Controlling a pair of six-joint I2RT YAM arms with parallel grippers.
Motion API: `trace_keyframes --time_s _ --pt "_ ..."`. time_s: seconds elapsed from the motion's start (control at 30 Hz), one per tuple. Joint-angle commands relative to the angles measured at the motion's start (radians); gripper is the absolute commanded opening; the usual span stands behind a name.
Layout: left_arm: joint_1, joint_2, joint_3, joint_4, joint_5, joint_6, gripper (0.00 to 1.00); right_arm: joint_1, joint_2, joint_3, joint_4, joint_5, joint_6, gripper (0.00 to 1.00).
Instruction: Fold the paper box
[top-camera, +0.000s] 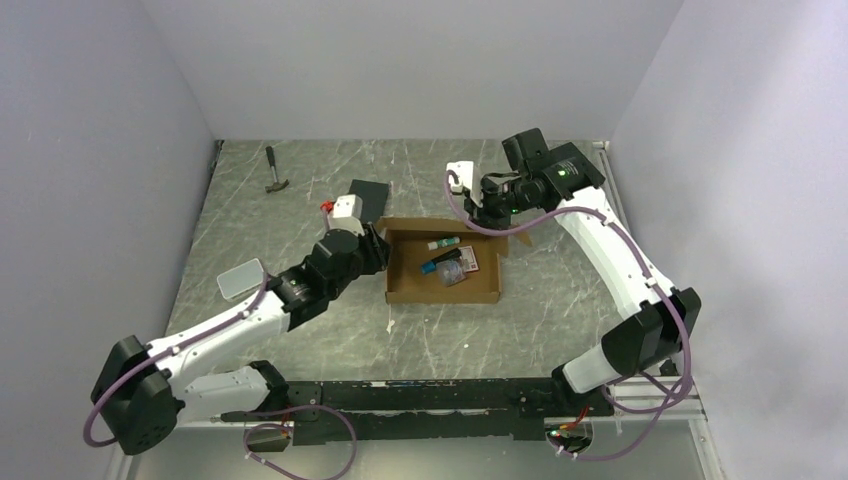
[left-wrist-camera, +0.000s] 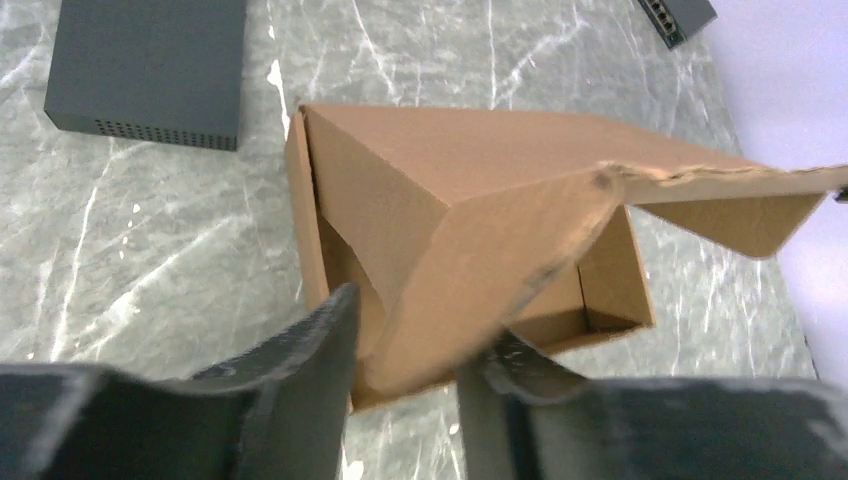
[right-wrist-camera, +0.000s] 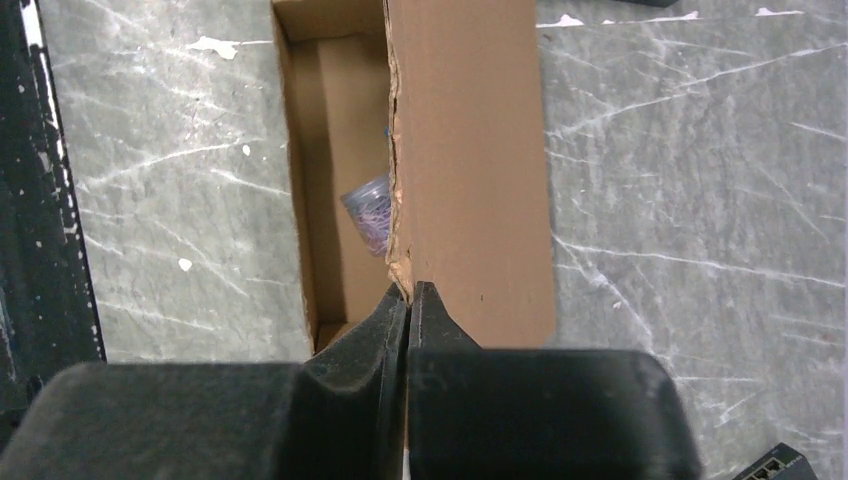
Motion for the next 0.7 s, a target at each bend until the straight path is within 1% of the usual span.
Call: trace_keyframes --time_s 0.0,0.03,0.17,0.23,0.33,0.4,0.43,0.5,0.6,0.63,0.67 --pt "-0.005 -0.109 0.002 -0.113 0.119 -0.018 0.48 -0.001 -0.057 -0.066 0.007 0.008 -0.064 0.00" --pt "-0.005 -0.133 0.002 -0.134 0.161 -0.012 0.52 -0.001 -0.066 -0.084 0.008 0.005 -0.066 0.00" --pt "-0.005 -0.270 -0.015 -0.221 0.322 0.025 0.62 -0.001 -0.103 -0.172 0.030 -0.014 -0.063 0.00" --pt "-0.005 -0.359 -0.032 -0.261 0.353 0.022 0.66 0.001 -0.120 -0.222 0.039 -0.038 -0.062 0.00" --pt "-0.005 -0.495 -0.058 -0.316 0.355 0.014 0.75 0.023 -0.134 -0.314 0.070 -0.053 -0.047 0.00" --pt "-0.005 -0.568 -0.071 -0.343 0.301 0.014 0.81 0.047 -0.141 -0.382 0.107 -0.049 -0.033 0.00" --pt "-0.005 -0.592 -0.076 -0.351 0.284 0.016 0.83 0.059 -0.141 -0.414 0.128 -0.047 -0.023 0.00" --pt "-0.005 -0.614 -0.084 -0.357 0.264 0.019 0.84 0.073 -0.140 -0.469 0.167 -0.046 -0.008 0.00" --pt "-0.005 -0.580 -0.089 -0.334 0.269 0.019 0.83 0.081 -0.137 -0.548 0.215 -0.038 0.008 0.00" --pt "-0.005 -0.564 -0.090 -0.323 0.272 0.019 0.83 0.082 -0.137 -0.568 0.227 -0.036 0.010 0.01" --pt "-0.005 -0.542 -0.092 -0.308 0.274 0.019 0.83 0.082 -0.138 -0.587 0.239 -0.034 0.015 0.06"
